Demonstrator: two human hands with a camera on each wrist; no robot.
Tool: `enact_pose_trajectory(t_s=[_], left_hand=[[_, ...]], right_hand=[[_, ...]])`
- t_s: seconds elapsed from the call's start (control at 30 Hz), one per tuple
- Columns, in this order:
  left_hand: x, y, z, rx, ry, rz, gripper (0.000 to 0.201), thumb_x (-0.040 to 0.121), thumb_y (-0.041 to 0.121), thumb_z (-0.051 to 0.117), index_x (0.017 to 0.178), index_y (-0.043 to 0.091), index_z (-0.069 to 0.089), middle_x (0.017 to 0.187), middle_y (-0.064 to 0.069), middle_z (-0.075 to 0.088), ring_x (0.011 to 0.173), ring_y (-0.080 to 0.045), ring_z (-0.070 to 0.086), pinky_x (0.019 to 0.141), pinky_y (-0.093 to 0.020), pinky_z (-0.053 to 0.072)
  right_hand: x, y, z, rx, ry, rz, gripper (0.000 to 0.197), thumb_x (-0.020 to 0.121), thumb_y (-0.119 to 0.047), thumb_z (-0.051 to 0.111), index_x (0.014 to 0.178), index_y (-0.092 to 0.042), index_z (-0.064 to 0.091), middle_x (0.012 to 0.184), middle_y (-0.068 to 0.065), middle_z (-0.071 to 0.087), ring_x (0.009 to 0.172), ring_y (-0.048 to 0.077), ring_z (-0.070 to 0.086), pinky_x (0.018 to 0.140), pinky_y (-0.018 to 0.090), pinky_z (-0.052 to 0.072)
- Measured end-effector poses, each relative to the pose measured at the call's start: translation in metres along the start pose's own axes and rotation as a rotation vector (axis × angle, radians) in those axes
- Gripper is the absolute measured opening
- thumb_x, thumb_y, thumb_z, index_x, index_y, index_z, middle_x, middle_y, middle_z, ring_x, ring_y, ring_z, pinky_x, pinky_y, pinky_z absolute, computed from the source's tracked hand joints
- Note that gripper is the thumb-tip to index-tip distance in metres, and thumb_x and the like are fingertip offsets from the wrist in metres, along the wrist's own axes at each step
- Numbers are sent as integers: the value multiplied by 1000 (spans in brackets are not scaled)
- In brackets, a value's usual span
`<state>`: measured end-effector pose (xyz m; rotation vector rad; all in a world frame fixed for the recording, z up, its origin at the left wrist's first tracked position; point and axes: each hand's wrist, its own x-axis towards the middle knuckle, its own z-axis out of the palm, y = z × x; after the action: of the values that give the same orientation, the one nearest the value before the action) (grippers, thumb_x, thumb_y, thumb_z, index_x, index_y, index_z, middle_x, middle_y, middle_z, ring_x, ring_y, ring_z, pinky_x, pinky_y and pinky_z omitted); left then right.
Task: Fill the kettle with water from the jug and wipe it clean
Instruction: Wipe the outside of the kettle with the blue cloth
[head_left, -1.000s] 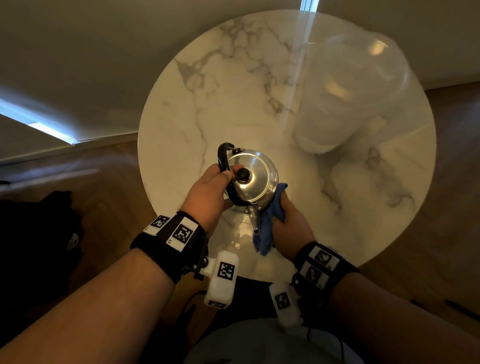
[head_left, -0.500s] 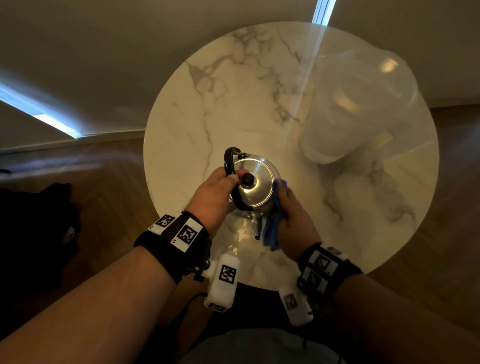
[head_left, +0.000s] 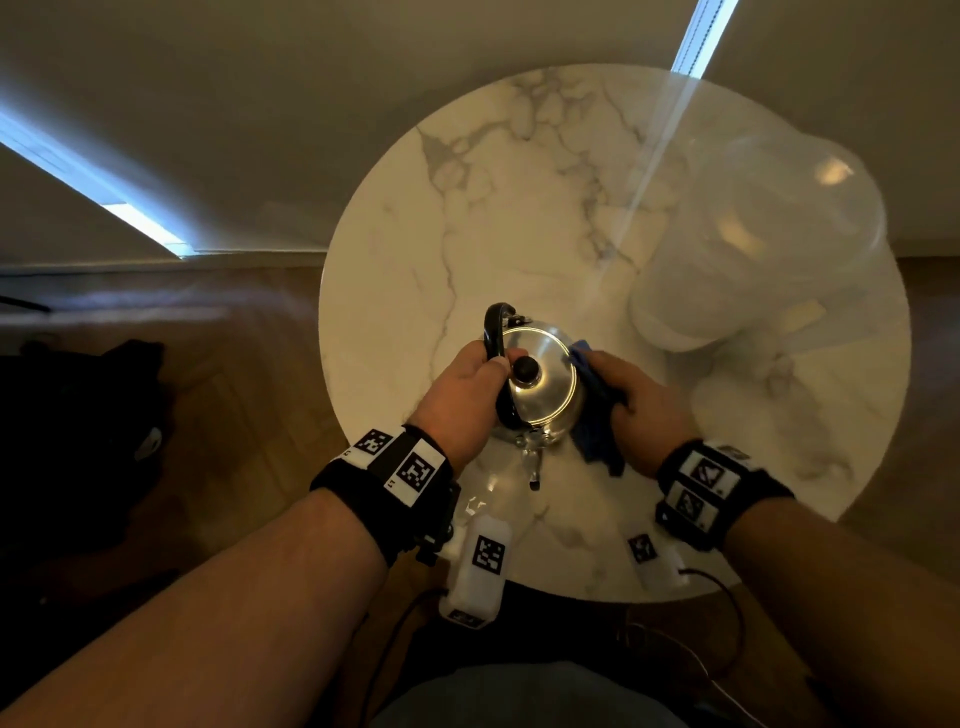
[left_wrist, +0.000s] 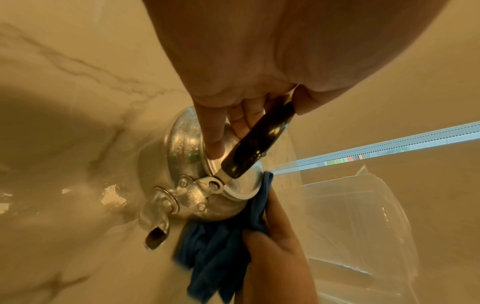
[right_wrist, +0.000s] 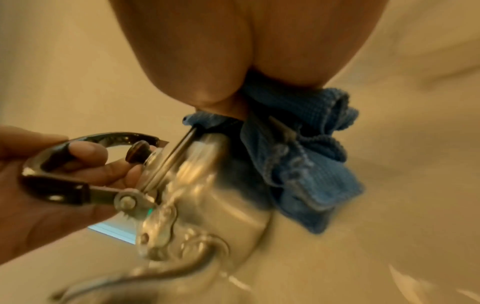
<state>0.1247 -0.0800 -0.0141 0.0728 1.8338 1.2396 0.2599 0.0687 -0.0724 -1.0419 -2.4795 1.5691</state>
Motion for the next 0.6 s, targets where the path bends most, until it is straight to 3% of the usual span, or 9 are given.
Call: enact_pose_trajectory(t_s=[0.07, 0.13, 0.17, 0.2, 0.3, 0.4, 0.5, 0.53, 0.6], left_hand=[[-1, 1, 0, 2, -5, -5, 47, 81, 45, 55, 120, 27, 72, 113, 5, 74, 113, -21, 67, 103, -56, 55], [-2, 2, 2, -3, 2, -1, 44, 86, 41, 54, 123, 24, 71, 113, 5, 74, 113, -19, 67, 103, -54, 55], [-2, 2, 3, -3, 9, 5, 39, 92, 36, 54, 124, 22, 70, 113, 4, 74, 112, -19, 67, 103, -55, 55], [-2, 2, 4, -3, 18, 11, 34, 97, 31, 53, 124, 19, 70, 113, 2, 73, 111, -20, 68, 103, -56, 55], [-4, 3, 6, 3, 36, 18, 36, 95, 32, 53, 124, 18, 70, 115, 0, 73, 111, -21, 67, 103, -58, 54], [-4, 3, 7, 0, 28, 11, 48, 81, 42, 54, 121, 21, 71, 115, 1, 74, 112, -20, 67, 103, -57, 54], [-4, 2, 6, -1, 26, 11, 49, 80, 44, 54, 120, 22, 71, 114, 3, 74, 112, -19, 67, 103, -56, 54], [-3, 1, 6, 0, 31, 12, 49, 80, 44, 54, 120, 22, 71, 113, 4, 73, 111, -18, 67, 103, -56, 54], [-3, 0, 7, 9, 39, 14, 46, 80, 44, 54, 118, 24, 72, 111, 4, 74, 110, -20, 68, 103, -57, 55]], right_hand=[[1, 2, 1, 9, 7, 22, 63, 91, 13, 43, 129, -33, 60, 116, -13, 59, 90, -14, 52, 84, -9, 30], [22, -6, 1, -12, -9, 44, 56, 93, 7, 45, 130, -29, 65, 122, -3, 64, 105, 9, 60, 100, 16, 44], [37, -11, 2, -37, -28, 33, 52, 94, 3, 48, 130, -29, 67, 128, -1, 64, 114, 17, 60, 104, 28, 42], [52, -16, 2, -60, -63, 13, 48, 95, -1, 50, 129, -29, 68, 131, -1, 65, 119, 21, 58, 105, 33, 41], [77, -25, 3, -108, -156, -61, 42, 94, -6, 54, 122, -31, 73, 128, -2, 67, 112, 17, 58, 104, 38, 44], [58, -9, -2, -39, -118, 27, 54, 93, -3, 47, 127, -39, 68, 129, -6, 65, 113, 16, 57, 105, 39, 46], [39, 2, -3, 8, -114, 83, 73, 91, 7, 39, 131, -51, 58, 118, -9, 65, 102, 15, 61, 91, 28, 52], [44, 1, -2, 1, -133, 92, 73, 92, 6, 38, 132, -53, 55, 115, -9, 66, 97, 17, 62, 83, 26, 53], [65, 1, 2, -39, -171, 85, 60, 99, -3, 44, 141, -45, 53, 119, -3, 64, 105, 21, 61, 85, 26, 44]])
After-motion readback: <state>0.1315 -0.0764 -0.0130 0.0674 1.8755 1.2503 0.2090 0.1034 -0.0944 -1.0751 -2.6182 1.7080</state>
